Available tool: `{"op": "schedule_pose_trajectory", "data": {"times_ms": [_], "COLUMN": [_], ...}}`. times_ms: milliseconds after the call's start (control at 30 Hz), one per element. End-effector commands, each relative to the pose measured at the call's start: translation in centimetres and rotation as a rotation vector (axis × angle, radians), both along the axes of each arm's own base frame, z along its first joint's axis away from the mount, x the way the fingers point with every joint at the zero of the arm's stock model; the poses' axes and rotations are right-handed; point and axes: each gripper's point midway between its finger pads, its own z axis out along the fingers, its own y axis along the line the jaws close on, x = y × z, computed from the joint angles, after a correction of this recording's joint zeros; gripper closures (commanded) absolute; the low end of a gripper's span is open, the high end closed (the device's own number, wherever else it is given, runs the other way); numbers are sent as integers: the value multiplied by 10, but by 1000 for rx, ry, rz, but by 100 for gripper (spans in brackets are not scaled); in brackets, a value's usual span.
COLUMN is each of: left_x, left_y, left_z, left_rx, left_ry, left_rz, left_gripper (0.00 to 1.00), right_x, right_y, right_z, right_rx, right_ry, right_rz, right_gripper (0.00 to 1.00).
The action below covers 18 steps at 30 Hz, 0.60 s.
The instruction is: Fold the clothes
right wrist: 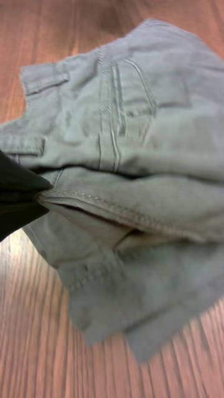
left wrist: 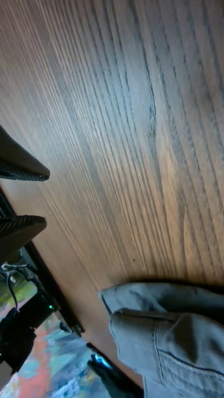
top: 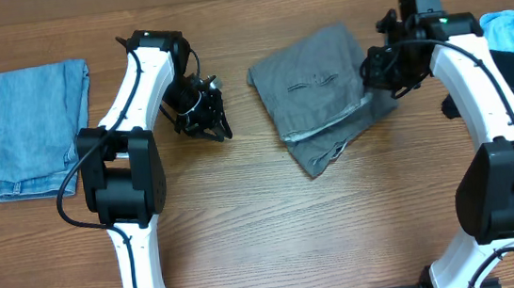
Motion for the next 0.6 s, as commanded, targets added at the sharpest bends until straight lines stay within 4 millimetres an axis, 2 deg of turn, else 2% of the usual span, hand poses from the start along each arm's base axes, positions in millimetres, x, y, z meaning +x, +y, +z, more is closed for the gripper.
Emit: {"op": "schedule_pose_trajectory", "data": {"times_ms": [0,133,167,200,400,567], "left_x": [-2,-8,-10,-15,-47,-72], "left_y": [-10,-33,-37,-44,-85,-136], "left_z": [8,18,18,17,10,-3], "left_rx": [-80,-177,-181,-180,-202,-201], "left_ry": [-5,-1,2,8,0,-56], "left_rz": [-9,-39,-49,-68,-245,-380], "left_gripper": [78,84,87,96,96,96], "right_x": [11,12,12,13,13,13], "right_y": [-20,-20,-20,-21,-20,-20], "right_z": [16,16,16,16,17,16], "right_rx": [-3,-5,-4,-5,-4,-4], "right_ry": [-55,-58,-60,-62,-64,-62], "right_rz": [-42,-40,-40,-40,-41,-41], "right_gripper": [96,96,96,96,96,96]}}
